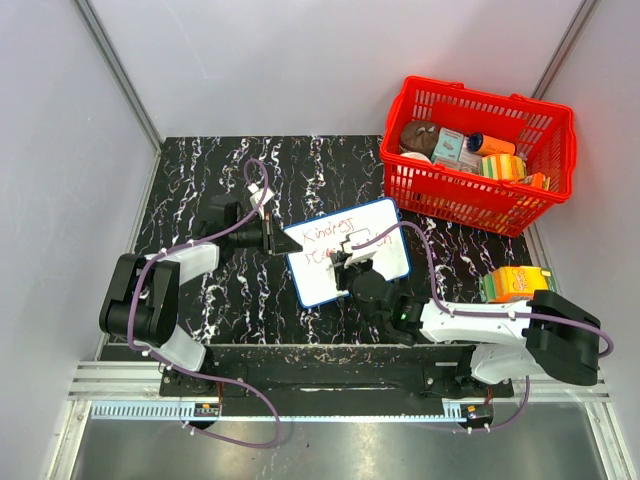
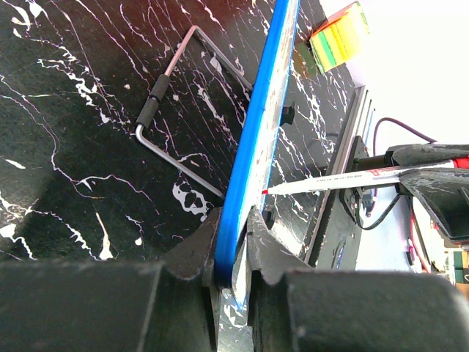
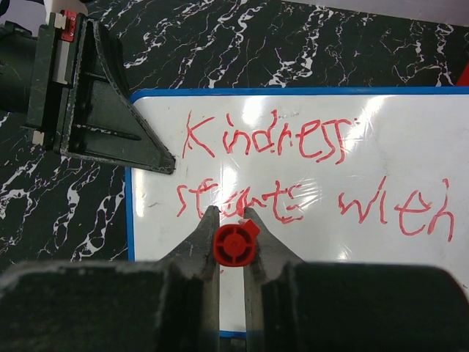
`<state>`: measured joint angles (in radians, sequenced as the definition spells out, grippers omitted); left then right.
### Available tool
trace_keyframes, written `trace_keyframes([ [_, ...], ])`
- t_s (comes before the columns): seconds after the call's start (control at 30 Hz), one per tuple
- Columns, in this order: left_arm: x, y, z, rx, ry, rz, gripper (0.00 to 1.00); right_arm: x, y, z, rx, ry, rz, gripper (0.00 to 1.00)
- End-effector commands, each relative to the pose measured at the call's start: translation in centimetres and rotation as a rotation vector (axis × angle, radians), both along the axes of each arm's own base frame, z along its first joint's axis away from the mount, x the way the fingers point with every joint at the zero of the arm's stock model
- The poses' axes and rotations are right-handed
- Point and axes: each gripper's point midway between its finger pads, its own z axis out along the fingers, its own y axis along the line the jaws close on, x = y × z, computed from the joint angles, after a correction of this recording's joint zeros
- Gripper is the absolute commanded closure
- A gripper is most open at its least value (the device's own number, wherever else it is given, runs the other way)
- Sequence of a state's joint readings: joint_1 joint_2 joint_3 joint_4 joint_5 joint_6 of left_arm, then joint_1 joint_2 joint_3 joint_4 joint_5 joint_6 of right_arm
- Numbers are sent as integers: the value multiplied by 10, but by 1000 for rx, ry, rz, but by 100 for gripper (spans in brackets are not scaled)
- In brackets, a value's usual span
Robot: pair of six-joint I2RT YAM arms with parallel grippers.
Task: Write a sentence on the whiteboard
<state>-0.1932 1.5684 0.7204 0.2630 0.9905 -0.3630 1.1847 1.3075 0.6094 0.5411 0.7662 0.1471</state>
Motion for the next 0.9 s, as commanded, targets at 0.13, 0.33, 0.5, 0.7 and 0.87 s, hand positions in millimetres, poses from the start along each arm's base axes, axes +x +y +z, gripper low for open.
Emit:
trace_keyframes([
  [0.13, 39, 30, -42, 237, -128, 167, 100, 1, 2, 7, 40, 15, 0, 100],
  [0.33, 40, 30, -41, 236, -129, 168, 100, -3, 2, 0, 35, 35, 16, 100],
  [0.5, 40, 30, -41, 236, -129, 168, 100, -4, 2, -4, 30, 48, 22, 100],
  [0.7, 40, 30, -41, 236, -131, 168, 100, -6, -1, -8, 19, 58, 22, 100],
  [0.87, 40, 30, -41, 236, -130, 168, 100, -8, -4, -13, 12, 69, 25, 100],
])
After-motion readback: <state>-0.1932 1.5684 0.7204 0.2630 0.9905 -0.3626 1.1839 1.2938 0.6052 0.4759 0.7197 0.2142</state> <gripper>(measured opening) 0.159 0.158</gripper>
